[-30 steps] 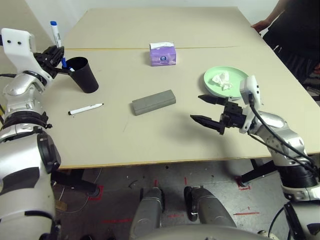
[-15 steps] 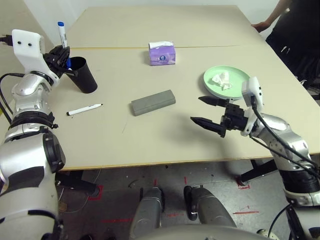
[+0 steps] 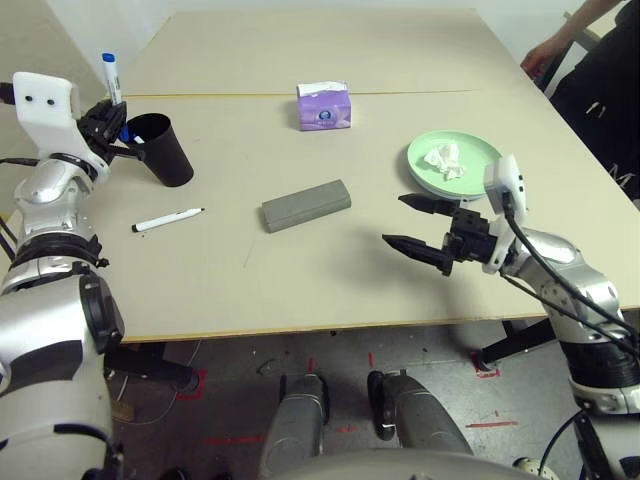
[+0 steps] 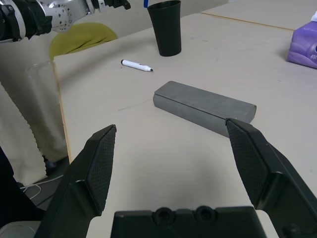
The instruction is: Organize and tidy the items on the table.
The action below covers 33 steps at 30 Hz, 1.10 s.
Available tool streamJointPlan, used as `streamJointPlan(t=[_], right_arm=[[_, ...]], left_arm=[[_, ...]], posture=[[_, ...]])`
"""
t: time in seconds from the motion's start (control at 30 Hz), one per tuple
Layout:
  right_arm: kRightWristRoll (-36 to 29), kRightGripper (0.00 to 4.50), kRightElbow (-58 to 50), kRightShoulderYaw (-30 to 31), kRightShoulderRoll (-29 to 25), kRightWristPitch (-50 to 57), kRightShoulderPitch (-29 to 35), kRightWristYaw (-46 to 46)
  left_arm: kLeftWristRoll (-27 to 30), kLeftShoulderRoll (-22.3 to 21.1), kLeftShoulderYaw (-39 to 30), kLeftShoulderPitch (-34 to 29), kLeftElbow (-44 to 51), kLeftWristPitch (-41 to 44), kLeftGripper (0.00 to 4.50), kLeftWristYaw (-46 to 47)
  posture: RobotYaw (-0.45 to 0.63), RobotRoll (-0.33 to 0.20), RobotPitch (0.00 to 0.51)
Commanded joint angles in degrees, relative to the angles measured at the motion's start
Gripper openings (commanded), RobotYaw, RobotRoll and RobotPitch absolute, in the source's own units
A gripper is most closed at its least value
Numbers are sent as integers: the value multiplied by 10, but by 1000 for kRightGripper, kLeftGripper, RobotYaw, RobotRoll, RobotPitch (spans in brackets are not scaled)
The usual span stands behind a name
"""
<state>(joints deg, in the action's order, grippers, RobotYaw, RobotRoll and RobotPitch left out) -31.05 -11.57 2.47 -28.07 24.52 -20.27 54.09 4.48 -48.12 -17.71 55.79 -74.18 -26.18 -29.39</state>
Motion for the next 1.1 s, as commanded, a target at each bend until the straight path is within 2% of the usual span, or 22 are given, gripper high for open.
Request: streamJointPlan(t=[0.03, 0.47, 1.07, 1.1], right_arm=[[-11, 4500, -20, -7, -3, 10, 9, -4], [-19, 4500, -39, -11, 1, 19, 20, -18], [-30, 4500, -53, -14, -1, 30, 21, -25], [-31, 4500, -54, -14, -1, 30, 21, -26]], left_arm=[[6, 5, -10, -8, -6, -14, 259, -3], [-6, 13, -4, 9, -9, -19, 259, 9], [-2, 21, -15, -9, -11, -50, 259, -2], [-2, 21, -16, -9, -11, -49, 609, -1]], posture=[[-50, 0, 170], [-66, 0, 174], [-66, 0, 180], [-67, 0, 180]])
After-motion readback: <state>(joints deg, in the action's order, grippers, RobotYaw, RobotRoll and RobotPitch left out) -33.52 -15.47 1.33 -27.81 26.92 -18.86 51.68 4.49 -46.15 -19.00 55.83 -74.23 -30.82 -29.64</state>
